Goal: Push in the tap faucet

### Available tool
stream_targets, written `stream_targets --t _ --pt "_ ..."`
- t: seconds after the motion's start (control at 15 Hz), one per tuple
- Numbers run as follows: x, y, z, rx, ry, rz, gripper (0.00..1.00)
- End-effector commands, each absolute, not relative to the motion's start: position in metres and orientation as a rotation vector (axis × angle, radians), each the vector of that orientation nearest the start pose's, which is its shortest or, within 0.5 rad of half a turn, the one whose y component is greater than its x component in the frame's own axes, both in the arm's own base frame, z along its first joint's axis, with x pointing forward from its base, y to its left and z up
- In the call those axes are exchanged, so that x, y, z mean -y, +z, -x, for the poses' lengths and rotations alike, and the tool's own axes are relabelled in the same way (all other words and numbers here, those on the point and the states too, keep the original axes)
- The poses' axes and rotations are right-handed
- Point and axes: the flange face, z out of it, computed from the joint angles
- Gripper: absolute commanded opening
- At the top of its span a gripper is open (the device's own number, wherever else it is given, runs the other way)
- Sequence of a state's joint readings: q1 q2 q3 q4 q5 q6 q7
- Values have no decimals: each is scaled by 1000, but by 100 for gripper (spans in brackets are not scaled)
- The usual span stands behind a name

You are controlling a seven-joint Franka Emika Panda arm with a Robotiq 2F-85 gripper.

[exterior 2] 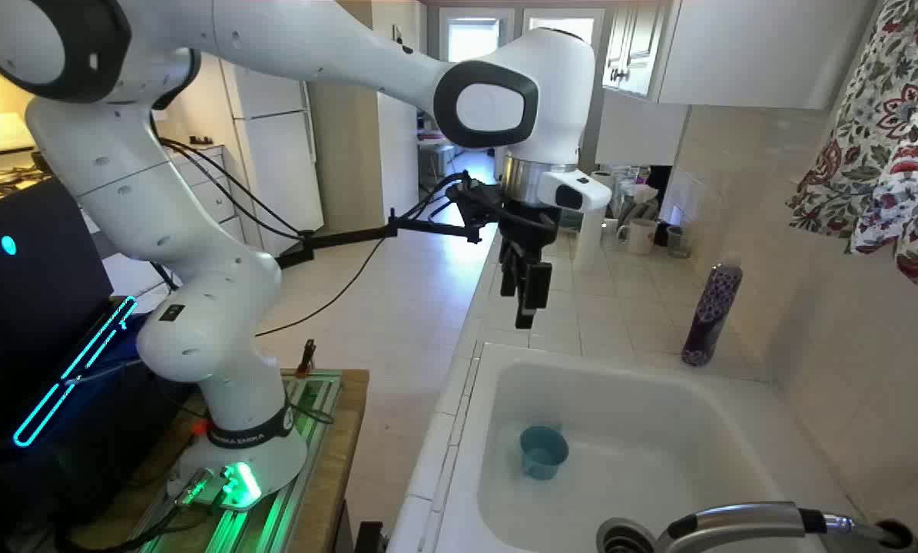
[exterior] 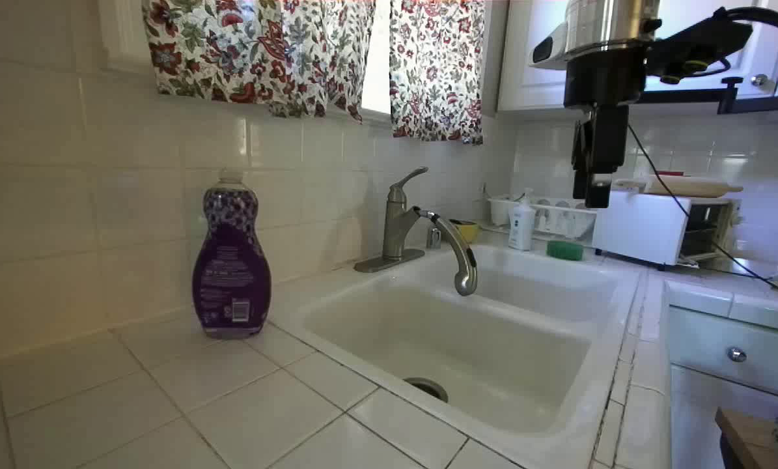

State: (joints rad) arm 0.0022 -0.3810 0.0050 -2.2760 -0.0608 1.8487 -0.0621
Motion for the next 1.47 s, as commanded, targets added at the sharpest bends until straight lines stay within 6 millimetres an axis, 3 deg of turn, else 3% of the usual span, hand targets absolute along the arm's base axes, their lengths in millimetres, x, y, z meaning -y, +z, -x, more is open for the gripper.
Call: stream_targets --t 0.0,0.33,0.73,1.2,1.27,1.4 --pt "1 503 -433 139 78 3196 100" --pt "6 500 -436 102 38 3241 100" --pt "65 480 -465 -276 -320 3398 100" --pt "122 423 -483 -792 -647 3411 100" --pt "113 436 -479 -672 -575 3417 100" --pt "119 427 -480 -694 -560 3419 100"
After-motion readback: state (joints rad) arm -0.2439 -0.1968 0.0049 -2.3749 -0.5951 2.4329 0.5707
